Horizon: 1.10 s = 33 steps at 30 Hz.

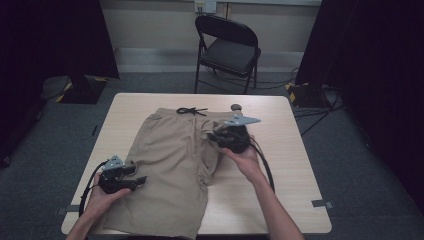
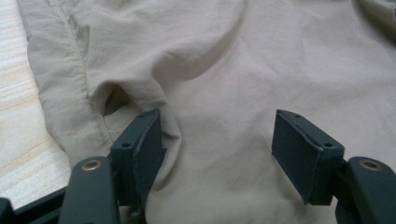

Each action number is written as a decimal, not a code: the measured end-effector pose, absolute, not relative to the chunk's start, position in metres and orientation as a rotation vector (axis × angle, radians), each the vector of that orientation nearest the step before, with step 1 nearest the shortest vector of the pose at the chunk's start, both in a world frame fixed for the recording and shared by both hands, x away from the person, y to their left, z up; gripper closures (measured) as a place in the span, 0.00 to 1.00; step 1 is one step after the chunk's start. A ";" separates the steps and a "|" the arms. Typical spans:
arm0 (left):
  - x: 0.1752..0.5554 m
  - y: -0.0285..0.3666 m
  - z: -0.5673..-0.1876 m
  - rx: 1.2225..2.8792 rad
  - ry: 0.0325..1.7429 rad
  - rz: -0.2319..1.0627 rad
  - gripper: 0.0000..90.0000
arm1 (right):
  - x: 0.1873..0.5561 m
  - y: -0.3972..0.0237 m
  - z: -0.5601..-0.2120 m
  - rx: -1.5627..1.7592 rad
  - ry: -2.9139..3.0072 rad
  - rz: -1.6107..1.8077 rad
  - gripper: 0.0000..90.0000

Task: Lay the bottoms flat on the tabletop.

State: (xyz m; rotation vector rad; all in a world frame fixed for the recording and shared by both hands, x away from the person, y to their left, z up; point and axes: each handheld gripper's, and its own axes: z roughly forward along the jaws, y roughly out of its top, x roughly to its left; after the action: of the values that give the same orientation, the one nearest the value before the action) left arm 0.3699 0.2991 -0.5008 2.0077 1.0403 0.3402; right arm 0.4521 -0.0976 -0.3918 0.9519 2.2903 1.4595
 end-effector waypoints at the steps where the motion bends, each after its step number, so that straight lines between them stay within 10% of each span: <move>1: 0.370 0.299 -0.501 2.007 1.040 0.338 0.36 | 0.459 -0.086 -0.395 0.955 2.314 1.458 0.91; 11: 0.371 0.301 -0.501 1.988 1.048 0.314 0.36 | 0.489 -0.026 -0.475 1.056 2.516 1.308 0.77; 20: 0.371 0.301 -0.501 1.989 1.047 0.314 0.36 | 0.468 -0.058 -0.432 0.954 2.462 1.411 0.49; 33: 0.371 0.301 -0.501 1.986 1.049 0.312 0.36 | 0.478 -0.131 -0.459 1.206 2.330 1.292 0.54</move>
State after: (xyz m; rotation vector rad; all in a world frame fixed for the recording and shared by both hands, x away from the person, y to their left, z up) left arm 0.3709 0.3011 -0.5012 1.9860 1.0492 0.3119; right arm 0.4785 -0.1315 -0.4586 1.2060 2.3299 1.2920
